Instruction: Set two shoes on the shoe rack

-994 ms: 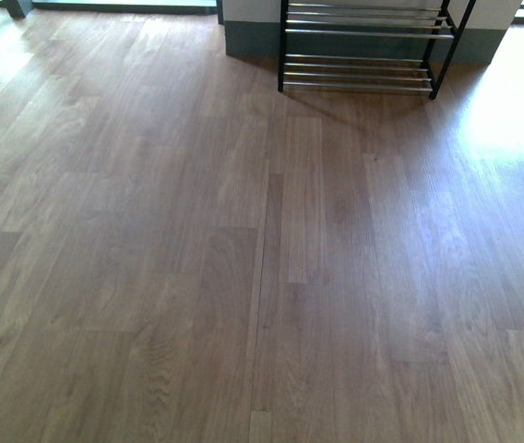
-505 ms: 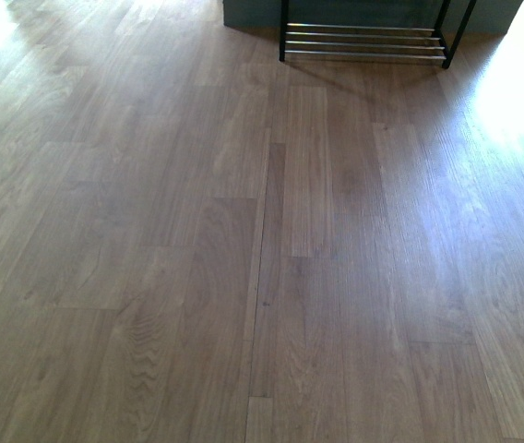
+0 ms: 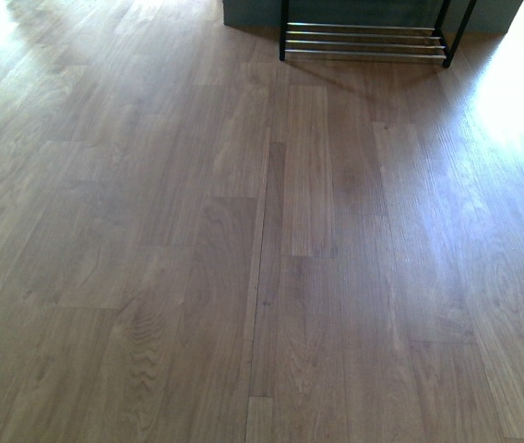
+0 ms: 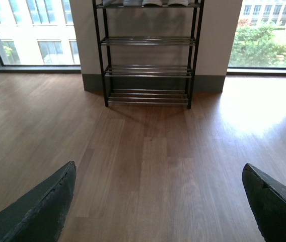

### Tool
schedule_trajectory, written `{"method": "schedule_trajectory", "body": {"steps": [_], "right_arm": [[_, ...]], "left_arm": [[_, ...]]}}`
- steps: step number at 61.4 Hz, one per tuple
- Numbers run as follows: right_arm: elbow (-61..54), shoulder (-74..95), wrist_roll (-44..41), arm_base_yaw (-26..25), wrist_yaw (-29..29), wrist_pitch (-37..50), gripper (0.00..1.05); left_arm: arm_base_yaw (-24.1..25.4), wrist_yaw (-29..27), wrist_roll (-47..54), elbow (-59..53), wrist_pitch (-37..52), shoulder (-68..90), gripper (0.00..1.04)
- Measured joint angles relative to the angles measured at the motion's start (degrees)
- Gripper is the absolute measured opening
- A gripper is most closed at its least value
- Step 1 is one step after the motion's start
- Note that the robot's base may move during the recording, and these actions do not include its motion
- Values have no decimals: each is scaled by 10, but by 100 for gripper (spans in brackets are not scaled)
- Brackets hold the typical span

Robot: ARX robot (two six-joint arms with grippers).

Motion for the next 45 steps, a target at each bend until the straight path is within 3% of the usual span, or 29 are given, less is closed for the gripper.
{"method": "schedule_trajectory", "body": {"steps": [45], "right_arm": [[0, 0, 0, 0, 0, 0, 96]], "left_arm": [[0, 0, 0, 0, 0, 0, 95]]}}
